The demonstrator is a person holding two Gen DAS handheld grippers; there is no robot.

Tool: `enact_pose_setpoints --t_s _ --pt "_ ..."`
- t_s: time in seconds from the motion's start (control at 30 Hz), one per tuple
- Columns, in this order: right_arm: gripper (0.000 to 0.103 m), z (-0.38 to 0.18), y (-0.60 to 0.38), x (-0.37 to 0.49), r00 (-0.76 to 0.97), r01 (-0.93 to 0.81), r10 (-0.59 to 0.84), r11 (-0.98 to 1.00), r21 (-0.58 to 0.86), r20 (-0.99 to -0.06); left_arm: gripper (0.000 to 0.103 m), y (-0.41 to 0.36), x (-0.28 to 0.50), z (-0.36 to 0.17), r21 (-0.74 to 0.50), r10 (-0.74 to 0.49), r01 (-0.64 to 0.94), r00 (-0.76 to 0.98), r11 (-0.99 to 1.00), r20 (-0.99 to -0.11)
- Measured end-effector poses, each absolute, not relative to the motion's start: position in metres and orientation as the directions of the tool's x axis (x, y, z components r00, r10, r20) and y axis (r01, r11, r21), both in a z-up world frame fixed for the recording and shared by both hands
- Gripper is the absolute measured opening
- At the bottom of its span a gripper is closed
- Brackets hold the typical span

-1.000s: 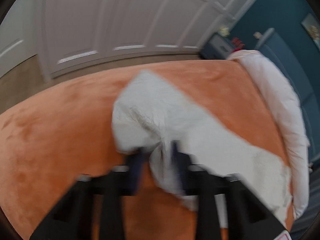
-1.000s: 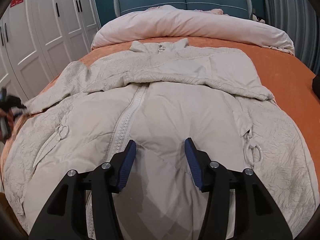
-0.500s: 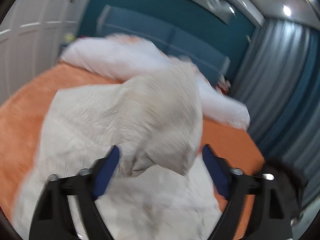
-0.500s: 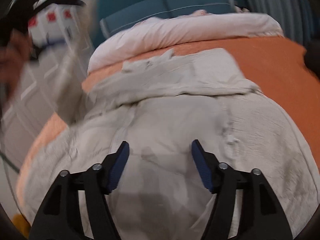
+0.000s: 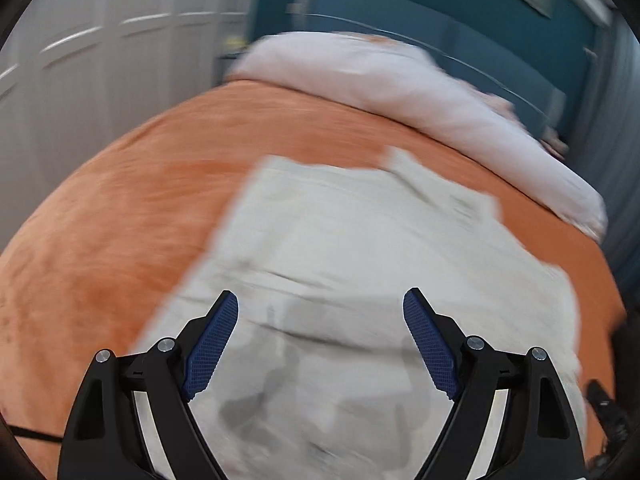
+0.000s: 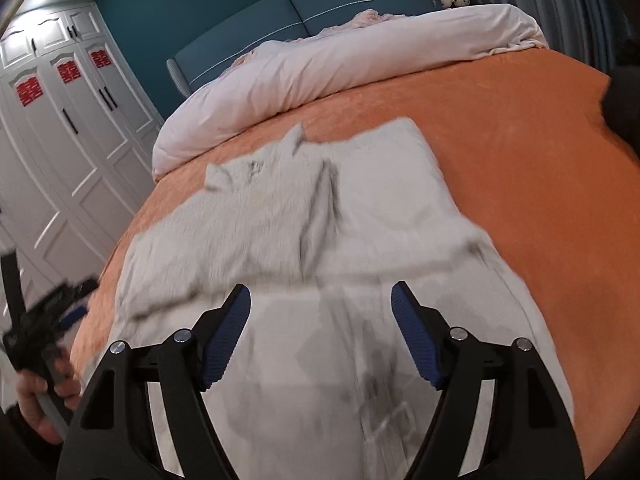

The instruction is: Fold large clothes

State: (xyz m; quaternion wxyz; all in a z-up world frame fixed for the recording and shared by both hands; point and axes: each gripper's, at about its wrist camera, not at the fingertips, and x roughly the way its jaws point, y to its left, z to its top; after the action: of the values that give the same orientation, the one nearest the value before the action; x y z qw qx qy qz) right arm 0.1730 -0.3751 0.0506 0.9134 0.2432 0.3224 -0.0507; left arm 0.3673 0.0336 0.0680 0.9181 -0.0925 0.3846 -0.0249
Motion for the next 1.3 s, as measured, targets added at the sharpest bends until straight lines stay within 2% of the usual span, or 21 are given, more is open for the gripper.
enact_pose_setpoints --t_s 0.13,0.17,0.2,0.27,0.3,0.33,0.4,0.43,0.53,0.57,0.63,0.73,0.8,0.87,0.93,1.0,1.1,1.17,1.27,1.3 --pt "0.07 0.036 -0.372 0.23 0.75 0.269 0.083 0.868 0.418 -0.656 0.082 0.066 0.384 0.049 -0.183 -0.048 -0.126 0.683 0.975 -0.729" --pt "0.057 0.031 -0.37 0.242 0.737 0.274 0.096 0.862 0.426 -0.669 0.082 0.069 0.387 0.044 -0.18 -0.044 -0.132 0.677 0.975 -0.735" --pt "0.03 0.026 -0.367 0.253 0.722 0.262 0.125 0.861 0.436 -0.68 0.082 0.068 0.394 0.036 -0.16 -0.028 -0.138 0.666 0.977 -0.746" --pt "0.013 0.03 -0.358 0.267 0.716 0.237 0.138 0.874 0.424 -0.684 0.08 0.063 0.395 0.026 -0.119 0.001 -0.142 0.647 0.983 -0.763" --pt "0.008 0.043 -0.356 0.263 0.755 0.209 0.131 0.88 0.426 -0.642 0.079 0.062 0.396 0.022 -0.099 0.019 -0.147 0.64 0.984 -0.768" --pt "0.007 0.06 -0.353 0.256 0.803 0.174 0.124 0.886 0.429 -0.583 0.079 0.059 0.396 0.015 -0.072 0.043 -0.155 0.63 0.985 -0.775" --pt "0.006 0.076 -0.354 0.245 0.846 0.157 0.099 0.893 0.422 -0.523 0.08 0.061 0.398 0.0 -0.033 0.084 -0.176 0.613 0.984 -0.785" --pt "0.006 0.073 -0.355 0.246 0.842 0.177 0.07 0.901 0.396 -0.534 0.083 0.061 0.398 -0.009 -0.034 0.086 -0.185 0.603 0.982 -0.793" --pt "0.007 0.015 -0.356 0.266 0.705 0.248 0.044 0.919 0.305 -0.708 0.086 0.065 0.394 -0.021 -0.06 0.071 -0.195 0.601 0.979 -0.796" --pt "0.007 -0.005 -0.355 0.268 0.677 0.242 0.064 0.921 0.304 -0.733 0.086 0.064 0.394 -0.022 -0.052 0.078 -0.194 0.607 0.98 -0.791" --pt "0.006 -0.007 -0.354 0.267 0.688 0.252 0.053 0.918 0.306 -0.724 0.087 0.06 0.391 -0.025 -0.027 0.101 -0.195 0.616 0.98 -0.781" --pt "0.011 0.0 -0.348 0.264 0.694 0.262 0.013 0.927 0.269 -0.72 0.088 0.061 0.39 -0.028 -0.026 0.105 -0.199 0.618 0.98 -0.779" --pt "0.031 0.015 -0.352 0.249 0.719 0.331 -0.068 0.909 0.255 -0.691 0.088 0.062 0.39 -0.028 -0.03 0.103 -0.201 0.619 0.979 -0.779" --pt "0.031 0.037 -0.348 0.223 0.794 0.377 -0.147 0.88 0.288 -0.59 0.088 0.063 0.39 -0.027 -0.042 0.095 -0.202 0.62 0.978 -0.778" --pt "0.031 0.051 -0.334 0.219 0.833 0.298 -0.091 0.905 0.305 -0.545 0.088 0.065 0.39 -0.027 -0.051 0.089 -0.205 0.622 0.978 -0.778" --pt "0.03 0.053 -0.309 0.233 0.815 0.184 -0.002 0.949 0.255 -0.579 0.088 0.066 0.389 -0.026 -0.064 0.08 -0.206 0.623 0.976 -0.778" --pt "0.028 0.017 -0.275 0.269 0.673 0.079 0.002 0.994 0.076 -0.739 0.088 0.075 0.387 -0.022 -0.113 0.044 -0.215 0.614 0.97 -0.788" --pt "0.028 0.013 -0.288 0.269 0.667 0.098 0.047 0.984 0.151 -0.744 0.088 0.084 0.381 -0.016 -0.131 0.031 -0.224 0.602 0.966 -0.798" --pt "0.03 0.034 -0.315 0.242 0.677 0.195 0.028 0.956 0.217 -0.735 0.087 0.107 0.362 -0.007 -0.163 0.006 -0.243 0.572 0.956 -0.82" --pt "0.035 0.042 -0.329 0.221 0.686 0.22 0.019 0.947 0.232 -0.728 0.087 0.12 0.351 -0.005 -0.214 -0.051 -0.233 0.555 0.949 -0.83"
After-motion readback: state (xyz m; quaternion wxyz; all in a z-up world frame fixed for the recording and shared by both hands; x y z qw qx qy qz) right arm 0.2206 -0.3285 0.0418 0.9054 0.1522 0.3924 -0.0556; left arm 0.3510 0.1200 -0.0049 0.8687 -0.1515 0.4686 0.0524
